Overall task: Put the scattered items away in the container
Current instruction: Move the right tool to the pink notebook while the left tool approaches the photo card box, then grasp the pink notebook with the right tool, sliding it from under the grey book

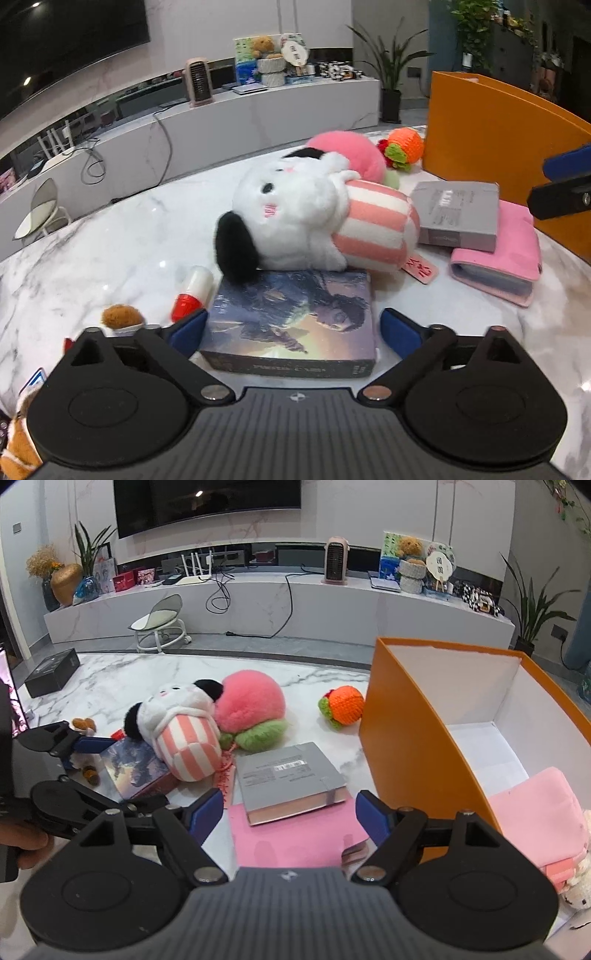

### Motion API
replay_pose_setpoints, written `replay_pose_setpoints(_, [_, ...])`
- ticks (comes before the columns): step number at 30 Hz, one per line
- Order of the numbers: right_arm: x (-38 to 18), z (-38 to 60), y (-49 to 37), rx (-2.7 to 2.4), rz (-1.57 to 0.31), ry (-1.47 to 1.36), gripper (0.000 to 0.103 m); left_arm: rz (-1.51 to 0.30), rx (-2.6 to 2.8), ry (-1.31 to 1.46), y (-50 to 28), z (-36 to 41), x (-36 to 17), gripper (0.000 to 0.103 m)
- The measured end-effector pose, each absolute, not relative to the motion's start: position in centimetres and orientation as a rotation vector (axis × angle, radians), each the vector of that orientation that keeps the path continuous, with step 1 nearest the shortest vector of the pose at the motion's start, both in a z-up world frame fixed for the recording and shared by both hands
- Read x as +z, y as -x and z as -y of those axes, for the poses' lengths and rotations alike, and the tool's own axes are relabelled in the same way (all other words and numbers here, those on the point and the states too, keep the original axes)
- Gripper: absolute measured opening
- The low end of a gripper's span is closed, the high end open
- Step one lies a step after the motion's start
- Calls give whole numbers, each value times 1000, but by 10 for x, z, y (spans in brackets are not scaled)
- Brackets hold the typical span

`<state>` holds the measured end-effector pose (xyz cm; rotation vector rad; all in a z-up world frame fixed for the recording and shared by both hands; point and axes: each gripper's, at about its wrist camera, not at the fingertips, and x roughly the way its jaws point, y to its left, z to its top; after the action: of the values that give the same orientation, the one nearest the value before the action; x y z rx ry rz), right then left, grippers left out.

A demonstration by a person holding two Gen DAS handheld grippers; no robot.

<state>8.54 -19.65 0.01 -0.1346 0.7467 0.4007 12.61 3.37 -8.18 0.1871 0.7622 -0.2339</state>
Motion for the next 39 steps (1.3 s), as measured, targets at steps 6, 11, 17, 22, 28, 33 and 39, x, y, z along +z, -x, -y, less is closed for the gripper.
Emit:
replay_pose_setpoints(6, [-6, 197, -90, 399, -770, 142, 82, -794, -238, -181, -126, -35, -79, 103])
replay_pose_setpoints(11, [-15, 190, -90, 415, -782, 203, 89, -827, -238, -163, -123, -38, -76, 103])
replay_pose_setpoints(17, [-24, 186, -99, 492, -748, 293, 98, -851, -236, -160, -117, -38, -69, 103])
replay_pose_setpoints(22, [-34, 186, -115, 542, -776, 308, 99, -852, -249, -111, -113, -44, -59, 103])
replay_pose_setpoints(28, [-51, 177, -122, 574, -817, 378, 103, -848, -262, -106, -110, -43, -52, 103])
replay_pose_setpoints(33, [-57, 171, -124, 570, -811, 424, 103, -842, -272, -101, -108, -42, -49, 103])
replay_pose_setpoints(39, [-61, 168, -136, 565, -809, 428, 103, -843, -274, -97, -106, -42, -49, 103])
